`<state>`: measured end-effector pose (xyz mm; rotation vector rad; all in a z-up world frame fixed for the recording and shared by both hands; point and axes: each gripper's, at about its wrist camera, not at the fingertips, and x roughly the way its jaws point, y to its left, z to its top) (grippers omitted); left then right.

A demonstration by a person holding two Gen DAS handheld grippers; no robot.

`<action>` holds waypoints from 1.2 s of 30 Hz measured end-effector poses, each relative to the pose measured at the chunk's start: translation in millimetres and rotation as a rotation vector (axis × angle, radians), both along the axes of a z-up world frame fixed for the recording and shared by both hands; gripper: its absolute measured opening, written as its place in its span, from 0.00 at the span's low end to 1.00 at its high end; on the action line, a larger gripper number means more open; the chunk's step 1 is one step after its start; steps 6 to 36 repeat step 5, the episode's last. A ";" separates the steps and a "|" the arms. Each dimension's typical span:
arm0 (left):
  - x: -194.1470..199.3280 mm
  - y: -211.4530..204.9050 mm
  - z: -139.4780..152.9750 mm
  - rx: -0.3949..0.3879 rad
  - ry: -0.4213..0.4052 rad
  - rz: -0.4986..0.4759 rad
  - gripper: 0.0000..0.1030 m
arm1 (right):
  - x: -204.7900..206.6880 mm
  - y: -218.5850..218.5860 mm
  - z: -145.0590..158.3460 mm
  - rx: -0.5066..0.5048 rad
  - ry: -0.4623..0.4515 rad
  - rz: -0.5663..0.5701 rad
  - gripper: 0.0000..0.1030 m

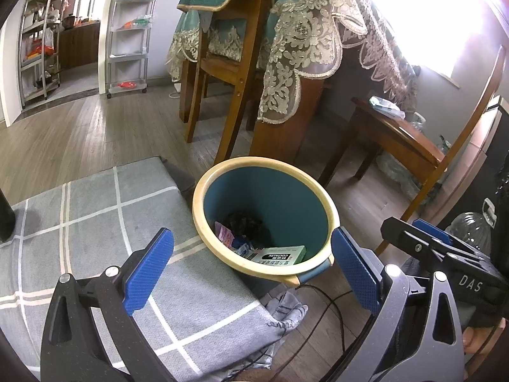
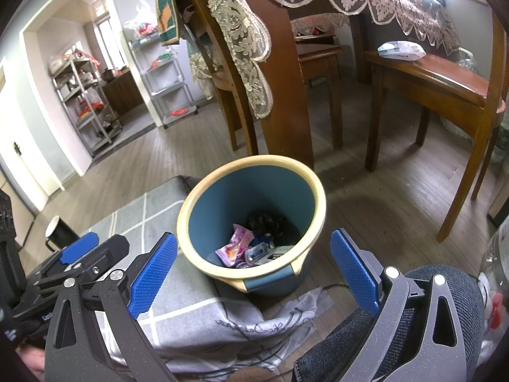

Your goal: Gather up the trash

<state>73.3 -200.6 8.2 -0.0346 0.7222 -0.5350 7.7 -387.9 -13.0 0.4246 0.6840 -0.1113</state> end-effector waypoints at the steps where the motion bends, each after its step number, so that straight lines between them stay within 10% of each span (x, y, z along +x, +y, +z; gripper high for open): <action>1: 0.7 0.9 -0.1 0.000 0.002 0.004 0.94 | 0.3 0.3 -0.2 0.000 -0.001 -0.001 0.94; 36: 3.2 5.0 0.9 0.002 0.002 0.017 0.94 | 0.6 -0.6 -0.3 0.000 0.000 0.001 0.94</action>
